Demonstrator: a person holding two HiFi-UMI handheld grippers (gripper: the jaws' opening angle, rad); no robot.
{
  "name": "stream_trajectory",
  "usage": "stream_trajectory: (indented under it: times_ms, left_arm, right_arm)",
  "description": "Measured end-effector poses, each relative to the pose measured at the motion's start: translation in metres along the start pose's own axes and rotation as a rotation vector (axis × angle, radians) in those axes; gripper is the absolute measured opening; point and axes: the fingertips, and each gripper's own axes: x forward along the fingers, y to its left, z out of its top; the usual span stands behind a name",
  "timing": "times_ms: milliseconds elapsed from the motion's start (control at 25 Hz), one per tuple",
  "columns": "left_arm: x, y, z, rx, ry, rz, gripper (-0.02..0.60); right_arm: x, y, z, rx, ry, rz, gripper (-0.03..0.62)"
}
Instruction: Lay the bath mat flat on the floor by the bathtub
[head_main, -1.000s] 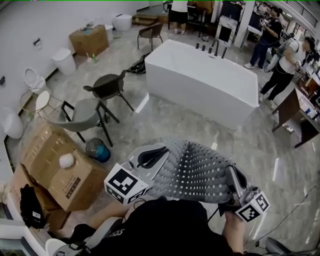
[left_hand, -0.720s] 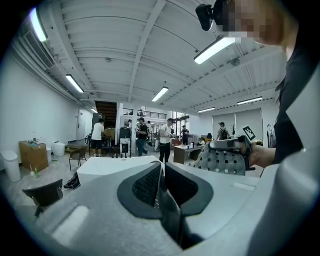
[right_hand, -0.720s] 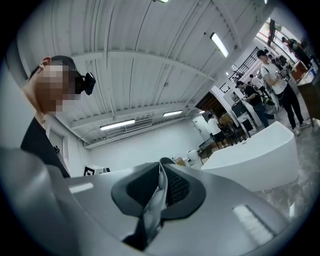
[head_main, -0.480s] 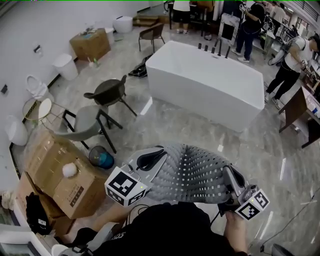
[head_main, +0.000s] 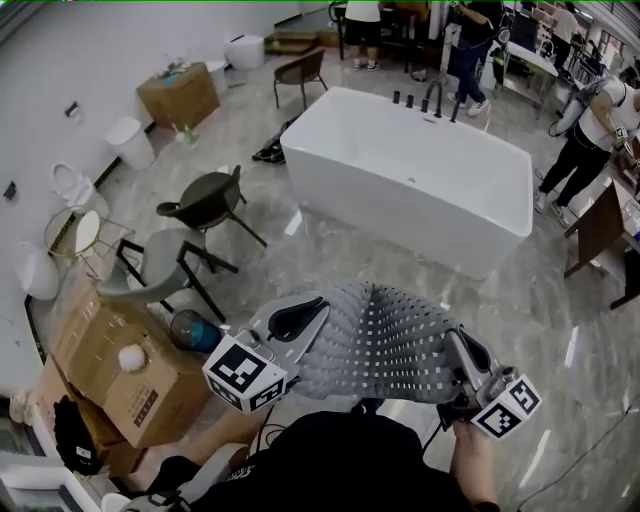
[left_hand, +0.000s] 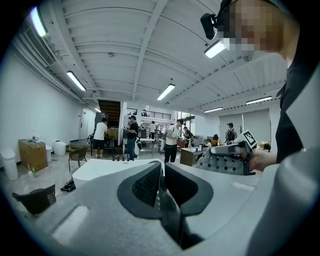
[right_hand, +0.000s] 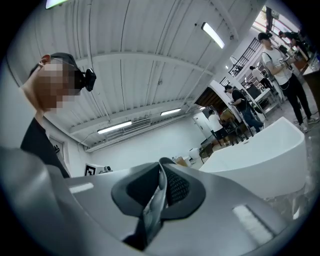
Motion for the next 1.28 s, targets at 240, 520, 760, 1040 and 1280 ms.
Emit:
stream_trajectory:
  times_ms: [240,520,760,1040,1280]
  left_arm:
    - [0.063,-0.005,0.018,0.005,-0.008,0.0,0.029]
    - [0.122,-0.005,0.03,0.006,0.01,-0.049,0.029]
    - [0.169,0.004,0.027,-0.012,0.038,-0.091,0.029]
    - [0.219,0.05,0.016,-0.031,0.07,-0.123,0.029]
    - [0.258,0.104,0.016,-0.044,0.099,-0.162,0.029]
  right_arm:
    - [0.003,-0.043,0.038,-0.008,-0.026,0.045,0.018]
    - [0.001,-0.086,0.064,0.003,-0.062,0.028,0.018]
    - [-0.001,-0.132,0.07,0.04,-0.078,-0.034,0.018]
    - [0.032,-0.181,0.072,0.06,-0.05,-0.104,0.018]
    - [0.082,-0.216,0.083,0.073,-0.037,-0.16,0.018]
